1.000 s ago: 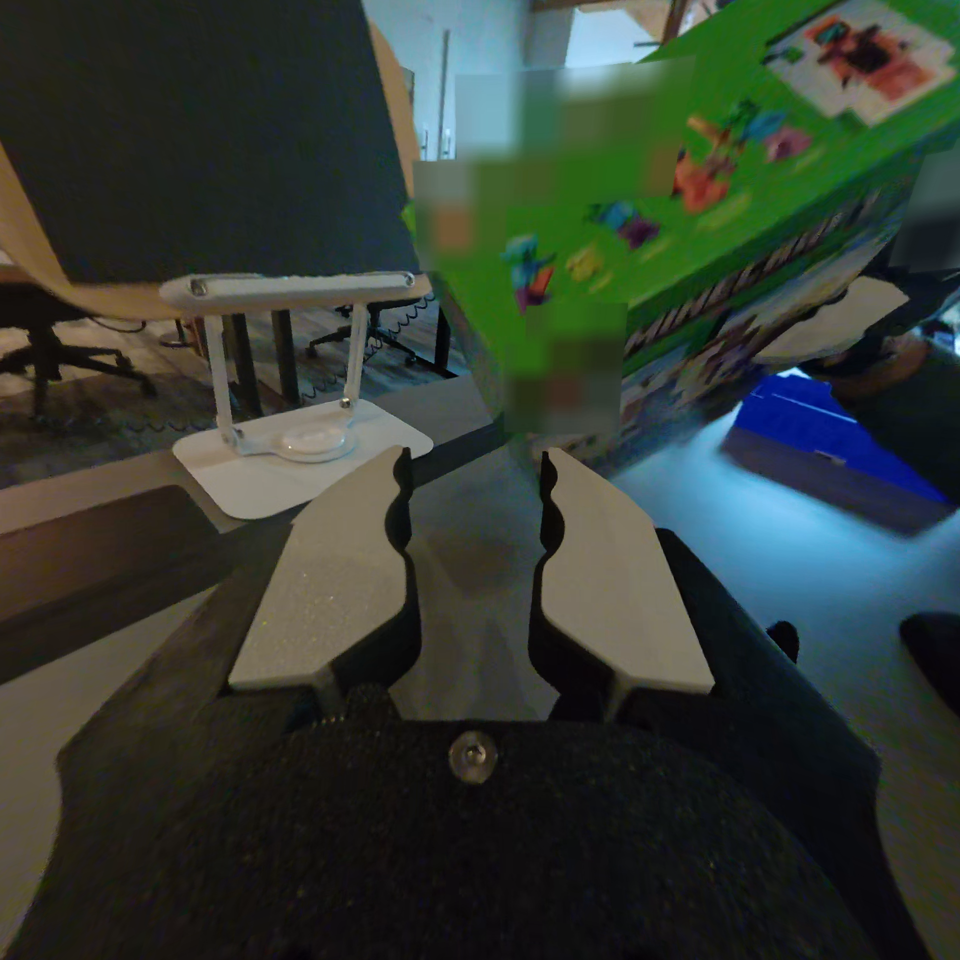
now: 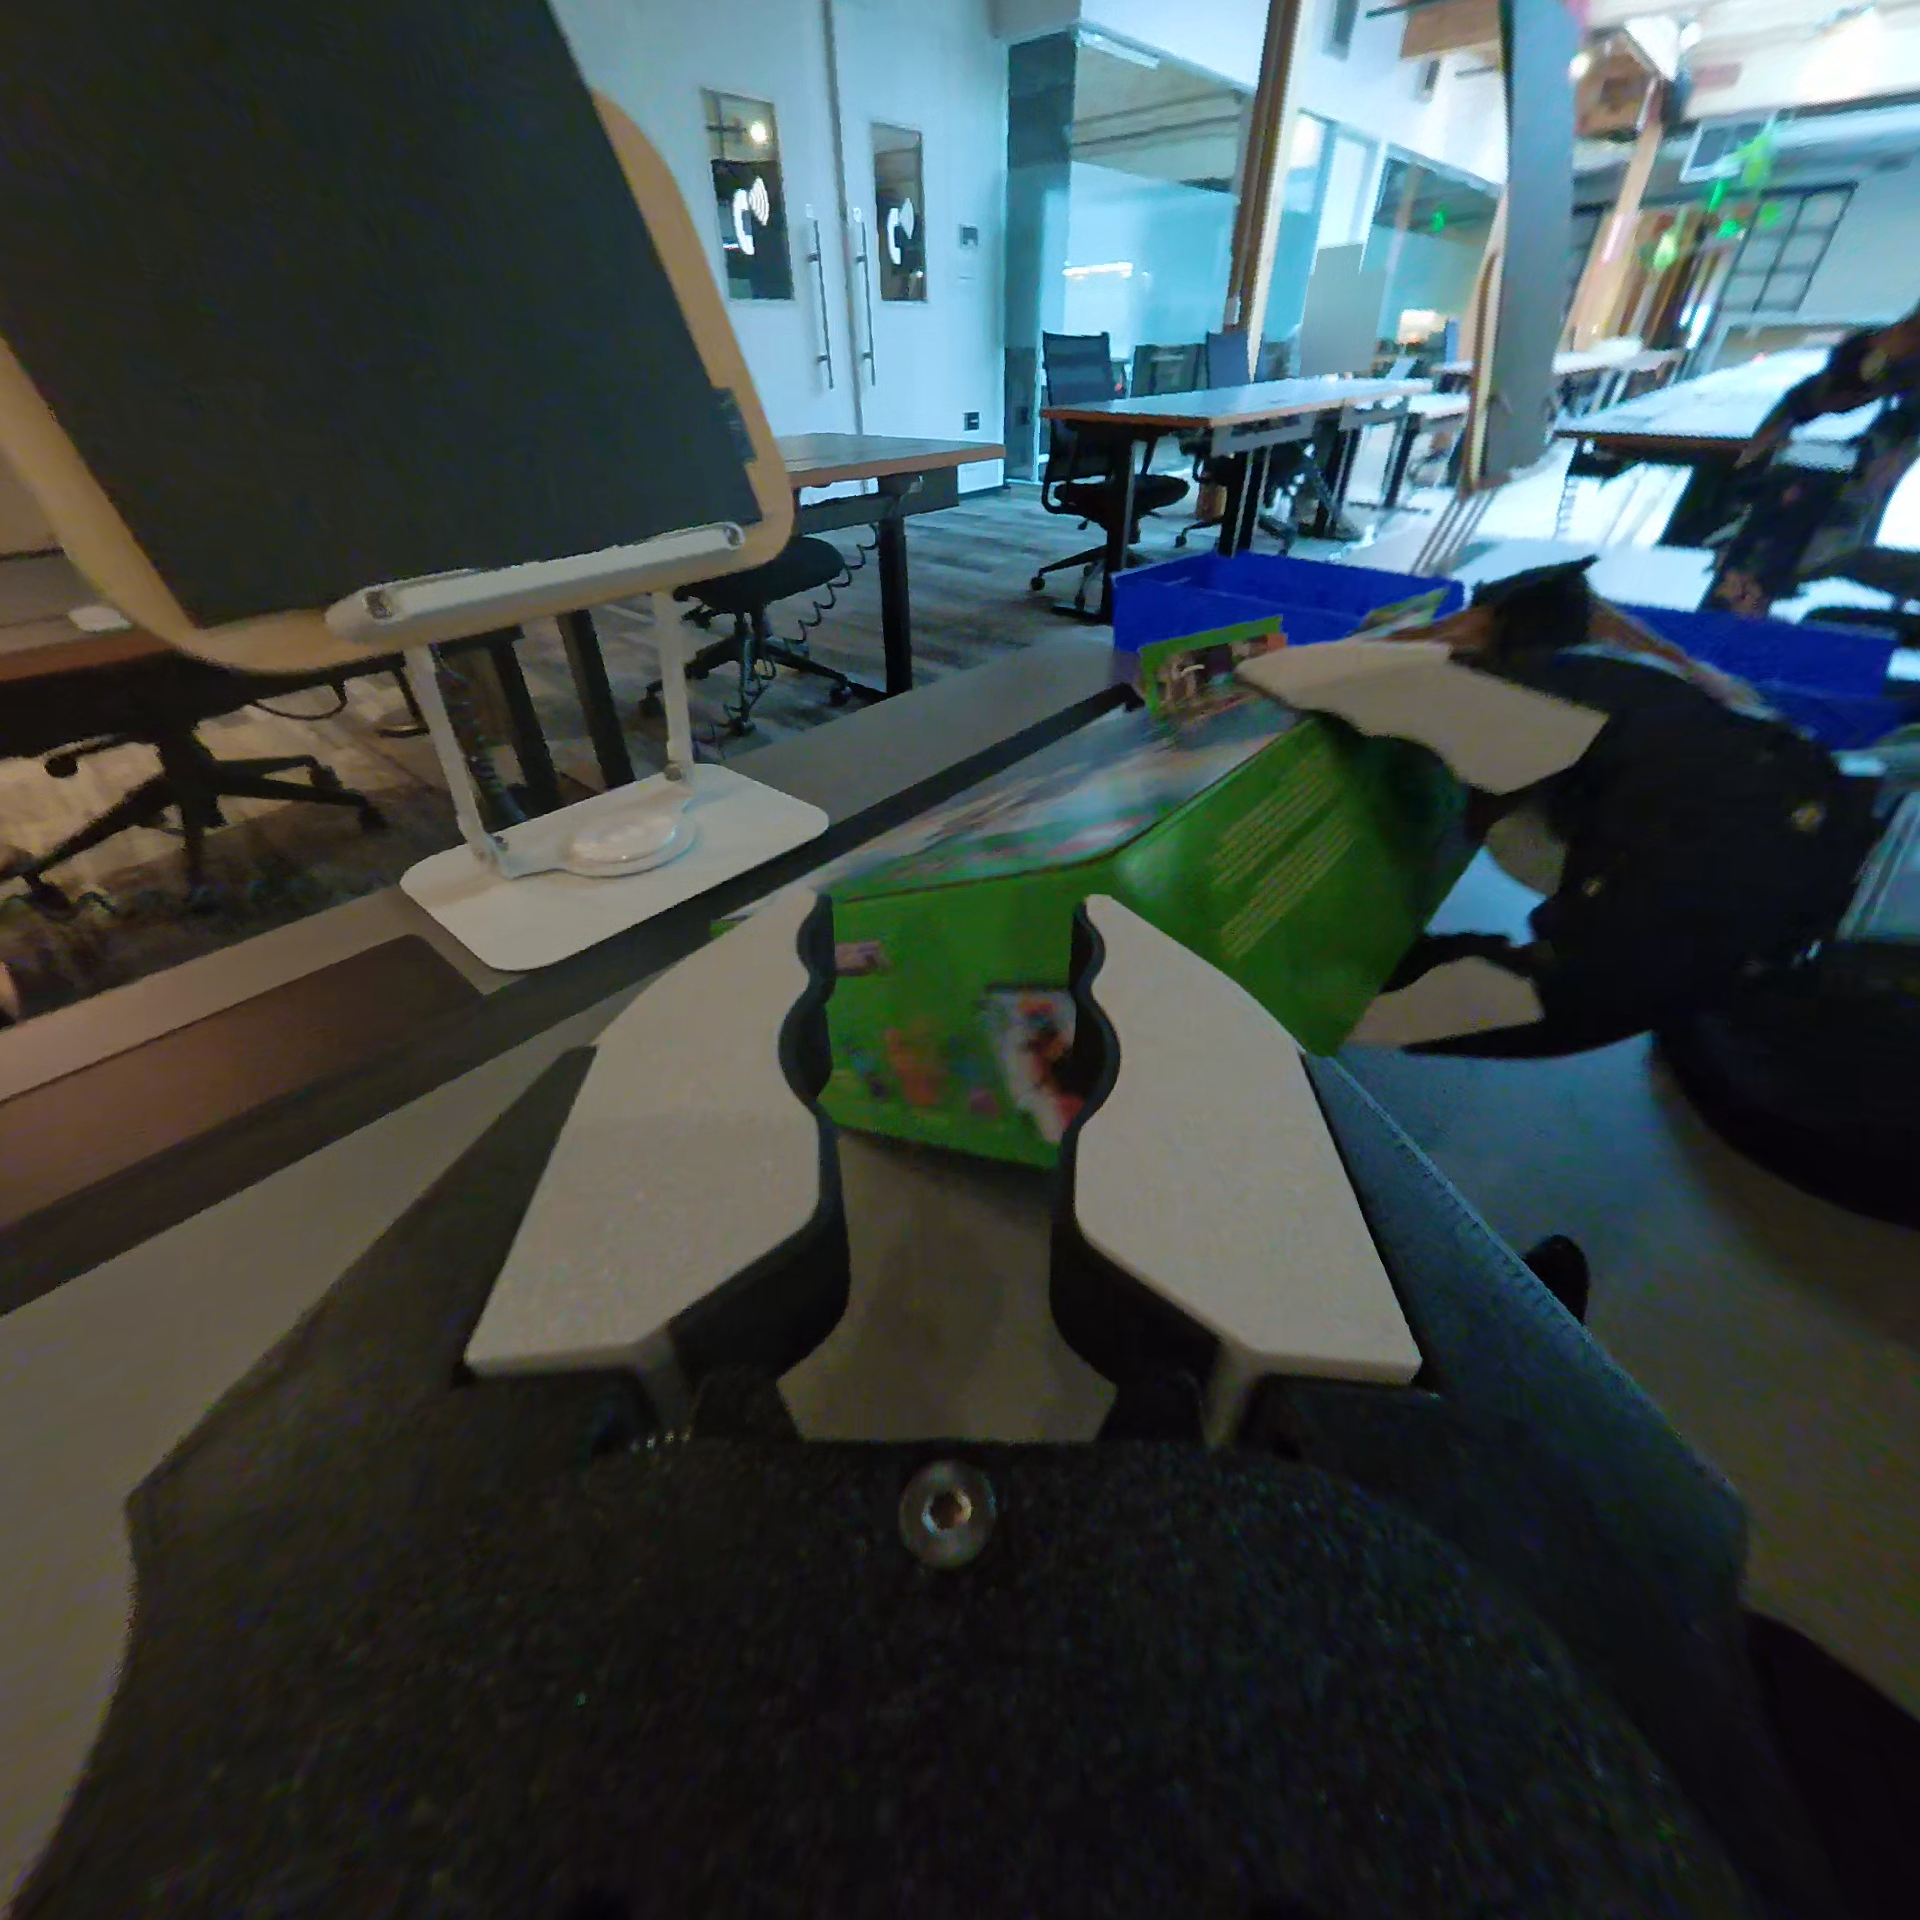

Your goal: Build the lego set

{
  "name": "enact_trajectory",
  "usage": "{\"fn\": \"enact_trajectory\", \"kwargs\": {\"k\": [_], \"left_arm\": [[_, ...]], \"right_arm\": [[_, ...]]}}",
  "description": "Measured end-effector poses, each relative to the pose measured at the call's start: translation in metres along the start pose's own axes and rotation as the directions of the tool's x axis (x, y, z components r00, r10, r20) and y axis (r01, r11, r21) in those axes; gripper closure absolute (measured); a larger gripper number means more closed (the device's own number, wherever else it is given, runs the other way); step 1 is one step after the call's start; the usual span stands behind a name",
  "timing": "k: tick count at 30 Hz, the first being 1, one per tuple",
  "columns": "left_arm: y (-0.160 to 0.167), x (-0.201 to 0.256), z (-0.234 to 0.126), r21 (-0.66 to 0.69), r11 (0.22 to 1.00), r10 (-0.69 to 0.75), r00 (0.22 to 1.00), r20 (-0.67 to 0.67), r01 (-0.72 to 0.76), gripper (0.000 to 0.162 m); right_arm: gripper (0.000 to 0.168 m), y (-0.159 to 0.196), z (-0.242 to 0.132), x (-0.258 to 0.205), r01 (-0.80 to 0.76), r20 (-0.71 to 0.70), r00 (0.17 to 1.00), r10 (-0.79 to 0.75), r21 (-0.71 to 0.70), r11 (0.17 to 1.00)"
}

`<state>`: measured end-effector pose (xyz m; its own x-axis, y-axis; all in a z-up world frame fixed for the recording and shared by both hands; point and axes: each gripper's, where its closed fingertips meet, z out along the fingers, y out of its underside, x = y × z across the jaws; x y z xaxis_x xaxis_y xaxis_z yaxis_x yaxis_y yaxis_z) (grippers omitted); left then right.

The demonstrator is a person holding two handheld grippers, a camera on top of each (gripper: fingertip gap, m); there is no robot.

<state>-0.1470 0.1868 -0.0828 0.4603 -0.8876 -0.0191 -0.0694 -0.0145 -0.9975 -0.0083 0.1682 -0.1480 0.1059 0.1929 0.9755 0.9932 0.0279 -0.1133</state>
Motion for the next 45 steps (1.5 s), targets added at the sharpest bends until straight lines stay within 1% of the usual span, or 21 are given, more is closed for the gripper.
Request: {"fn": "enact_trajectory", "kwargs": {"k": [4,6,10,13,15,18,21,25,26,28,31,34,35,36,37,38,40,41,42,44,45], "left_arm": [[-0.003,0.017,-0.011,-0.016,0.998,0.068,0.998,-0.002,-0.068,0.118],[-0.005,0.024,-0.016,-0.027,0.992,0.125,0.992,0.014,-0.125,0.117],[0.002,0.038,-0.022,-0.094,0.973,0.214,0.977,0.004,-0.213,0.114],[0.007,0.04,-0.026,-0.134,0.953,0.277,0.96,0.033,-0.271,0.113],[0.008,0.042,-0.028,-0.134,0.95,0.289,0.956,0.05,-0.281,0.113],[0.009,0.046,-0.027,-0.129,0.951,0.294,0.953,0.079,-0.282,0.114],[0.009,0.05,-0.02,-0.13,0.953,0.288,0.952,0.099,-0.275,0.116],[0.016,0.051,-0.001,-0.142,0.964,0.24,0.964,0.112,-0.224,0.118],[0.02,0.049,0.004,-0.15,0.967,0.226,0.967,0.118,-0.208,0.118],[0.031,0.042,0.015,-0.182,0.967,0.205,0.97,0.132,-0.18,0.118],[0.048,0.032,0.026,-0.229,0.959,0.205,0.966,0.157,-0.167,0.117],[0.055,0.028,0.029,-0.234,0.955,0.225,0.959,0.171,-0.182,0.118],[0.054,0.032,0.03,-0.207,0.963,0.204,0.966,0.157,-0.17,0.113],[0.056,0.033,0.031,-0.204,0.967,0.184,0.971,0.151,-0.151,0.112],[0.062,0.032,0.032,-0.228,0.962,0.19,0.97,0.15,-0.153,0.115],[0.07,0.028,0.033,-0.266,0.946,0.233,0.958,0.168,-0.184,0.12],[0.072,0.017,0.033,-0.274,0.927,0.323,0.916,0.237,-0.256,0.132],[0.073,0.014,0.031,-0.294,0.921,0.332,0.91,0.249,-0.255,0.135],[0.072,0.011,0.029,-0.302,0.922,0.326,0.909,0.259,-0.244,0.134],[0.067,0.007,0.022,-0.296,0.924,0.328,0.902,0.282,-0.243,0.133],[0.064,0.007,0.019,-0.286,0.922,0.34,0.896,0.285,-0.259,0.134]], "right_arm": [[0.052,-0.029,-0.006,-0.009,0.005,-0.031,1.0,-0.004,0.013,1.0],[0.052,-0.043,-0.013,-0.014,0.01,-0.048,0.999,-0.009,0.021,1.0],[0.051,-0.069,-0.027,-0.024,0.026,-0.071,0.997,-0.02,0.073,0.997],[0.051,-0.08,-0.034,-0.034,0.041,-0.089,0.996,-0.032,0.101,0.994],[0.051,-0.084,-0.033,-0.037,0.047,-0.105,0.994,-0.036,0.103,0.994],[0.051,-0.083,-0.021,-0.039,0.048,-0.121,0.992,-0.038,0.086,0.995],[0.05,-0.076,-0.002,-0.041,0.055,-0.121,0.991,-0.05,0.037,0.998],[0.051,-0.049,0.031,-0.053,0.073,-0.065,0.995,-0.077,-0.07,0.995],[0.054,-0.043,0.037,-0.052,0.069,-0.06,0.995,-0.075,-0.084,0.994],[0.052,-0.034,0.042,-0.05,0.062,-0.033,0.997,-0.066,-0.114,0.992],[0.05,-0.03,0.03,-0.053,0.067,0.024,0.998,-0.065,-0.116,0.991],[0.054,-0.025,0.011,-0.058,0.034,0.072,0.997,-0.027,-0.098,0.995],[0.054,-0.024,0.005,-0.059,0.025,0.077,0.997,-0.017,-0.1,0.995],[0.053,-0.025,0.0,-0.06,0.017,0.079,0.997,-0.01,-0.096,0.995],[0.054,-0.031,-0.006,-0.062,0.005,0.082,0.997,0.001,-0.074,0.997],[0.052,-0.04,-0.013,-0.063,-0.006,0.084,0.996,0.009,-0.04,0.999],[0.053,-0.059,-0.029,-0.069,-0.018,0.114,0.993,0.014,0.033,0.999],[0.054,-0.064,-0.037,-0.072,-0.054,0.158,0.986,0.044,0.06,0.997],[0.055,-0.067,-0.046,-0.071,-0.117,0.201,0.975,0.098,0.084,0.99],[0.068,-0.061,-0.061,-0.058,-0.299,0.283,0.922,0.263,0.092,0.95],[0.076,-0.052,-0.067,-0.048,-0.404,0.326,0.873,0.362,0.072,0.912]]}}
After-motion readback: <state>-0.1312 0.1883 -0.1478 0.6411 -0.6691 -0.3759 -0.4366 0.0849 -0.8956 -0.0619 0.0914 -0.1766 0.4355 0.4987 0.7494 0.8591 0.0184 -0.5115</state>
